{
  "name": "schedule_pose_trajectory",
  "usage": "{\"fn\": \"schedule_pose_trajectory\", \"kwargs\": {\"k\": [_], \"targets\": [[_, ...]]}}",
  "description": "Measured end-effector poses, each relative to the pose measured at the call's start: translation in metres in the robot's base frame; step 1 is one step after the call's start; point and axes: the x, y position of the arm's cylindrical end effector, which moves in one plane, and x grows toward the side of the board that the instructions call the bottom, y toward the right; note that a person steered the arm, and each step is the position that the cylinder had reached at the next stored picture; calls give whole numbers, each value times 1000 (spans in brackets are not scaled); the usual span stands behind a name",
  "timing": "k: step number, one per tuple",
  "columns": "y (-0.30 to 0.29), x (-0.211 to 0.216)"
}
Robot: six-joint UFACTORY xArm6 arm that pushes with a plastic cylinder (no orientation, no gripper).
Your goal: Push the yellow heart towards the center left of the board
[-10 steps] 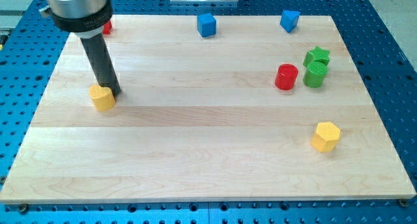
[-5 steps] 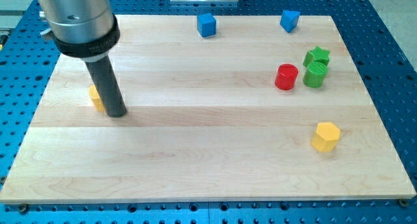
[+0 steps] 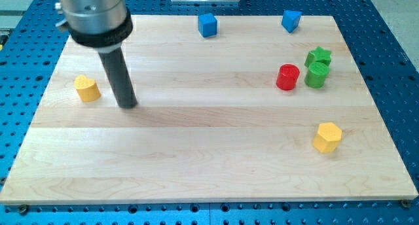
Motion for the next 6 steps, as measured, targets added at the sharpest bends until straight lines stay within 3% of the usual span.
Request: {"fn": "schedule_pose_trajectory", "kwargs": {"k": [6], "targets": [[5,-4]]}}
